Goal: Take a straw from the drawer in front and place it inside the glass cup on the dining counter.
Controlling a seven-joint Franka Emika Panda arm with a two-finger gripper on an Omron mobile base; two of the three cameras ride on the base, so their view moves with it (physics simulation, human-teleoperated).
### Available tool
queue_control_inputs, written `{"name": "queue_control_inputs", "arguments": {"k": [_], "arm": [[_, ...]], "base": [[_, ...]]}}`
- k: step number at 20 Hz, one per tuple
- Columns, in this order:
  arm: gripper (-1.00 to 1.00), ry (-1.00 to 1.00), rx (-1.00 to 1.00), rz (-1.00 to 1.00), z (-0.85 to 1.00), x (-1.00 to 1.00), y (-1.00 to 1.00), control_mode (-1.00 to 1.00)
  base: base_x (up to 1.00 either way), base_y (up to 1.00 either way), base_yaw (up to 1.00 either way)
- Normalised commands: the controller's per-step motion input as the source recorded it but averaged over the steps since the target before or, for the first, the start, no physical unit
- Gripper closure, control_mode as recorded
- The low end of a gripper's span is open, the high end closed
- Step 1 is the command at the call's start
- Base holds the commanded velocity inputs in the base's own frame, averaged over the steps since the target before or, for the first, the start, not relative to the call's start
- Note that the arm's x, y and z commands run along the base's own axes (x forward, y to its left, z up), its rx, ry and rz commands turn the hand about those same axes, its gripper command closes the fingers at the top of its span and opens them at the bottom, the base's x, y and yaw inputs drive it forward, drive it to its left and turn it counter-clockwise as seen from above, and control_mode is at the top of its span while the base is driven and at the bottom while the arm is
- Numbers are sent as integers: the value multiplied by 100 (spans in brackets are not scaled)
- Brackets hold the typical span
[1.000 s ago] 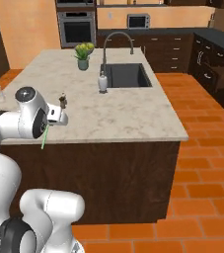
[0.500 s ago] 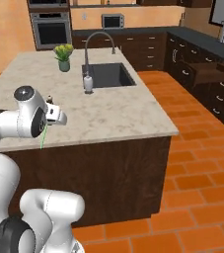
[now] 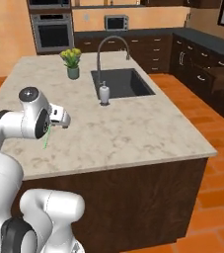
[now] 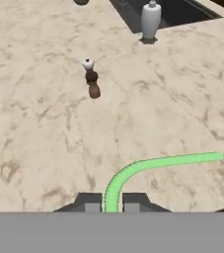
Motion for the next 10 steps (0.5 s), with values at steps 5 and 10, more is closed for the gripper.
{"name": "queue_control_inputs", "arguments": {"k": [5, 10], "arm": [[100, 0, 0, 0, 0, 0, 0, 100], [100, 0, 0, 0, 0, 0, 0, 100]], "base": [[-46, 92, -14], [-70, 100, -34]]}}
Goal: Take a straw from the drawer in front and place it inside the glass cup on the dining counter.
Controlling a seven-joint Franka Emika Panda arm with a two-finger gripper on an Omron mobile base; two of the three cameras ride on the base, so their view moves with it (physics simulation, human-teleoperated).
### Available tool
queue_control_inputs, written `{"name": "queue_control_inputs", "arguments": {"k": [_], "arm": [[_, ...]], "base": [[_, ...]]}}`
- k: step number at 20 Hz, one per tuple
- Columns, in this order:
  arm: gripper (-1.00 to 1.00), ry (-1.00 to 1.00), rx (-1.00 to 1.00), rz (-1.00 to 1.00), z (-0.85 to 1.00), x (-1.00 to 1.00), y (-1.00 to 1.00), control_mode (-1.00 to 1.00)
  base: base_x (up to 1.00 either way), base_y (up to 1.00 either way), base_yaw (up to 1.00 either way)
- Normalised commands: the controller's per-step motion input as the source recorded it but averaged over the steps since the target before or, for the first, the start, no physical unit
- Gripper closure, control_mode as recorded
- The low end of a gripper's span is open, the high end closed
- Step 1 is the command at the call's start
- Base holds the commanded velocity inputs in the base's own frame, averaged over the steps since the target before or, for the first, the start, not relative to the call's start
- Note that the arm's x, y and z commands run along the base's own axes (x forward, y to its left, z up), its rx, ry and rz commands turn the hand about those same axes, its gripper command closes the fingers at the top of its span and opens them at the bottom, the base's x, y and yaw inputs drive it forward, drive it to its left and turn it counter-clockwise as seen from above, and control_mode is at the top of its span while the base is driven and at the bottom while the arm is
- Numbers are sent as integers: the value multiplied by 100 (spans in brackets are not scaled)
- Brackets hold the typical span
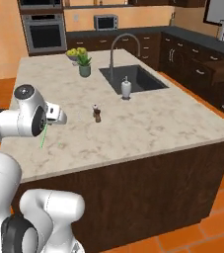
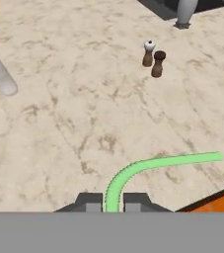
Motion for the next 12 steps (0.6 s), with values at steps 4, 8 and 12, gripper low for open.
{"name": "queue_control_inputs", "arguments": {"k": [4, 8, 12], "arm": [[100, 0, 0, 0, 0, 0, 0, 100], [100, 0, 0, 0, 0, 0, 0, 100], [100, 0, 0, 0, 0, 0, 0, 100]], "base": [[-50, 100, -42], [-29, 96, -49], [-11, 93, -52]]}}
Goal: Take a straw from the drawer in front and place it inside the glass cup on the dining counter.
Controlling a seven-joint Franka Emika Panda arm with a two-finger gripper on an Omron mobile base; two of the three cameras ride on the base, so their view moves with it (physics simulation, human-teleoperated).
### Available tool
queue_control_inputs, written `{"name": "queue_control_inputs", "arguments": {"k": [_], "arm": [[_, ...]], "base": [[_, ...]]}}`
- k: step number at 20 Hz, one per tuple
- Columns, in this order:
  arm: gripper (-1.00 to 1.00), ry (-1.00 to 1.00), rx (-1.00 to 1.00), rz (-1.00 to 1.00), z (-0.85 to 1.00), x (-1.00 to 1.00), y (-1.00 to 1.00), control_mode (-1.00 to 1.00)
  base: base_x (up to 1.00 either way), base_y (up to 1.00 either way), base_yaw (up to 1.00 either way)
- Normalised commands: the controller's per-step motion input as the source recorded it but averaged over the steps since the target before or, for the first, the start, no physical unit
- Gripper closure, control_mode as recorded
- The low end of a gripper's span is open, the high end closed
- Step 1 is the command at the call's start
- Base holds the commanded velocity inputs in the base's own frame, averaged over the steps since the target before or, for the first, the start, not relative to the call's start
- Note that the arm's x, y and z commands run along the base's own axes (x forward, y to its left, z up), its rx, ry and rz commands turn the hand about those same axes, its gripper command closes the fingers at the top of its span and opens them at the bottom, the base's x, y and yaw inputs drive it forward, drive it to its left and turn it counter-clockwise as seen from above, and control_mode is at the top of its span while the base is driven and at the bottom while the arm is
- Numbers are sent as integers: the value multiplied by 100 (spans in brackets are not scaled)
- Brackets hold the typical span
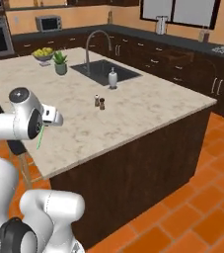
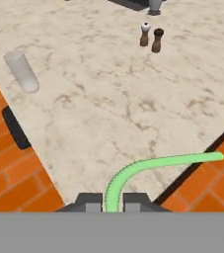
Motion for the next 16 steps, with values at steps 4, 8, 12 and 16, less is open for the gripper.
{"name": "queue_control_inputs", "arguments": {"k": [4, 8, 12, 16], "arm": [[100, 0, 0, 0, 0, 0, 0, 100], [100, 0, 0, 0, 0, 0, 0, 100], [100, 0, 0, 0, 0, 0, 0, 100], [100, 0, 0, 0, 0, 0, 0, 100]], "base": [[0, 98, -52], [0, 100, -47], [0, 100, -48], [-5, 97, -48]]}}
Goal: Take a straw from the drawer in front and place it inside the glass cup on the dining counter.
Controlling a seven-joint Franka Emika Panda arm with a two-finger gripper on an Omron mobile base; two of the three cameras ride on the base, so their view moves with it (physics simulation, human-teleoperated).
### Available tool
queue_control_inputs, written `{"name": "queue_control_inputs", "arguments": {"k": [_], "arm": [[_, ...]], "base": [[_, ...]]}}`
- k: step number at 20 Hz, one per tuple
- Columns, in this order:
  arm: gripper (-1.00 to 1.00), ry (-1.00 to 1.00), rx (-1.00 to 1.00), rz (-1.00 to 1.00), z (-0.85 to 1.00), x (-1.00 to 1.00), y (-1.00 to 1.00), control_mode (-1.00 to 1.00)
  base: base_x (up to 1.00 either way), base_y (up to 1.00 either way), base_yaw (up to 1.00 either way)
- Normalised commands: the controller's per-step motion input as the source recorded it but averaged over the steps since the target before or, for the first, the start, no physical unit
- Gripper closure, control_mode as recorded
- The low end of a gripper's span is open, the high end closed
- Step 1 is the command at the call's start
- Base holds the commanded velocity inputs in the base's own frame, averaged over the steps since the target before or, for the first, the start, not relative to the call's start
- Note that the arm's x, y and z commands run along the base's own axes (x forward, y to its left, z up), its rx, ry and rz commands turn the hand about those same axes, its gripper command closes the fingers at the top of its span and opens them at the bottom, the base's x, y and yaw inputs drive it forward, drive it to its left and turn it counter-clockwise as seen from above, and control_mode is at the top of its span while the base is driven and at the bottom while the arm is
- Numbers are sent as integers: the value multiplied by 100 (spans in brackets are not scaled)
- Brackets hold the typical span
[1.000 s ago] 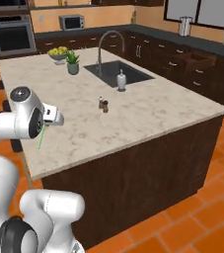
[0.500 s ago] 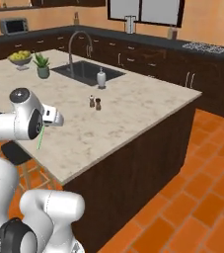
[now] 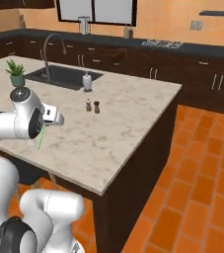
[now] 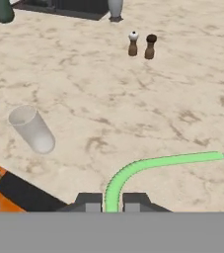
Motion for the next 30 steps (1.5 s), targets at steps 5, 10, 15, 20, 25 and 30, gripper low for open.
{"name": "queue_control_inputs", "arguments": {"k": [5, 10, 15, 20, 25, 30], "arm": [[100, 0, 0, 0, 0, 0, 0, 100], [100, 0, 0, 0, 0, 0, 0, 100], [100, 0, 0, 0, 0, 0, 0, 100], [100, 0, 0, 0, 0, 0, 0, 100], [100, 0, 0, 0, 0, 0, 0, 100], [100, -11, 6, 3, 42, -17, 5, -100]], "base": [[-9, 83, -45], [1, 61, -39], [9, 30, -31], [66, 48, -22], [75, 50, -11], [4, 8, -1]]}}
